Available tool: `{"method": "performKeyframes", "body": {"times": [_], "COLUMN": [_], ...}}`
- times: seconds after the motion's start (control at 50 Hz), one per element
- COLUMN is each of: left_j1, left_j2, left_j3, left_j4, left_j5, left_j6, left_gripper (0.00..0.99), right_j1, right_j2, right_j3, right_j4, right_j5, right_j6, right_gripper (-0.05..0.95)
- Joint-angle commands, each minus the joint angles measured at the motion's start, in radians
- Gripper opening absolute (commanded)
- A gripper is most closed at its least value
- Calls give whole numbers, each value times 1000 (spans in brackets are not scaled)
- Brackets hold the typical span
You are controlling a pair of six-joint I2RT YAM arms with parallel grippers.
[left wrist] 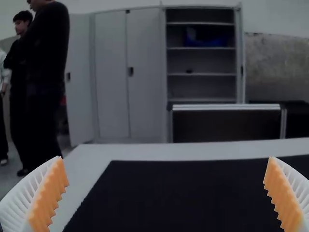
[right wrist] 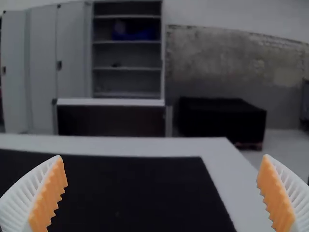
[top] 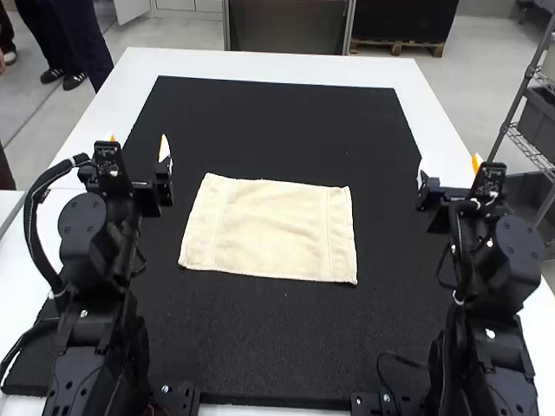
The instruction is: Fold the towel.
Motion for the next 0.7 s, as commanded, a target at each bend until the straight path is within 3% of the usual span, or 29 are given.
{"method": "performKeyframes", "body": {"times": [0.0,0.2,0.3,0.5,0.58,0.68], "left_j1": [6,5,9,11,11,11], "left_j2": [-6,146,258,482,568,660], "left_j3": [78,272,335,382,387,381], "left_j4": [11,27,62,189,226,281], "left_j5": [43,37,11,-84,-121,-135], "left_j6": [16,15,23,27,27,49], "left_gripper": [951,951,951,938,933,933], "right_j1": [-42,-100,-123,-129,-124,-118], "right_j2": [3,161,262,478,576,697], "right_j3": [70,228,278,343,347,355], "right_j4": [14,26,76,136,198,236], "right_j5": [-107,-128,-110,-73,-68,-64], "right_j6": [63,86,86,86,84,73], "right_gripper": [910,910,910,910,910,910]}}
